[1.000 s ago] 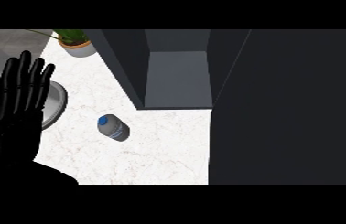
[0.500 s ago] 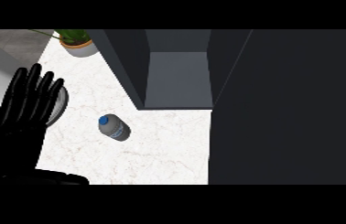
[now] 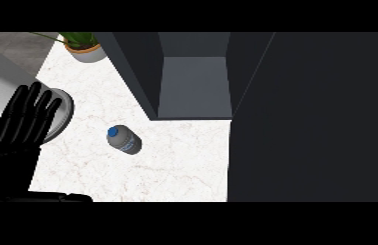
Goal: Pick up the bottled water, place it into the cabinet and close the cabinet
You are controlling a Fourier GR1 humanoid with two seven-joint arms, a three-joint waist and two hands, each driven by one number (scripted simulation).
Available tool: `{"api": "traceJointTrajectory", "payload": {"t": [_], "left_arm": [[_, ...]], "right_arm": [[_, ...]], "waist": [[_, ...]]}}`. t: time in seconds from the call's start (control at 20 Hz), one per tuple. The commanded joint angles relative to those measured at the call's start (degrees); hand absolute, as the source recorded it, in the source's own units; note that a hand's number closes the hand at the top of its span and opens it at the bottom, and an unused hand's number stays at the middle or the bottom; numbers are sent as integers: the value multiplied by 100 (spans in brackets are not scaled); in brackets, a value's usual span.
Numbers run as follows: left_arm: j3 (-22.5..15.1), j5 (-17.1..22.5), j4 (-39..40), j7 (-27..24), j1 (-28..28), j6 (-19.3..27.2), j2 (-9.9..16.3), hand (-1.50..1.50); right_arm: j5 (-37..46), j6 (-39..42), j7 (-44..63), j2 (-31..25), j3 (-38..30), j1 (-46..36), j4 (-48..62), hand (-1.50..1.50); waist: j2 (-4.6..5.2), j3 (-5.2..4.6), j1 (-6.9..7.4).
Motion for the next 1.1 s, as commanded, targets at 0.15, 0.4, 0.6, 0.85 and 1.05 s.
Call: {"api": "traceJointTrajectory", "payload": {"t": [0.15, 0.4, 0.6, 0.85, 1.05], "left_arm": [[292, 111, 674, -188, 75, -212, 78, -150], [263, -104, 2120, -924, -145, -422, -19, -150], [343, 26, 2801, -1090, -224, -719, 79, -150], [427, -41, 4151, -1835, -560, -775, -161, -150], [561, -322, 5354, -2445, -1143, -703, -112, -150]], "right_arm": [[146, 1, 106, -145, 380, 701, -886, -150], [544, -193, 75, -103, 955, 960, -1133, -150], [496, -158, -228, -274, 939, 1269, -1270, -150], [308, -71, -593, -549, 788, 1633, -1226, -150], [572, -125, -955, -614, 1038, 1835, -1118, -150]], "waist": [[7, -3, -9], [11, -13, -94], [5, -11, -92], [10, -10, -123], [14, -13, -171]]}}
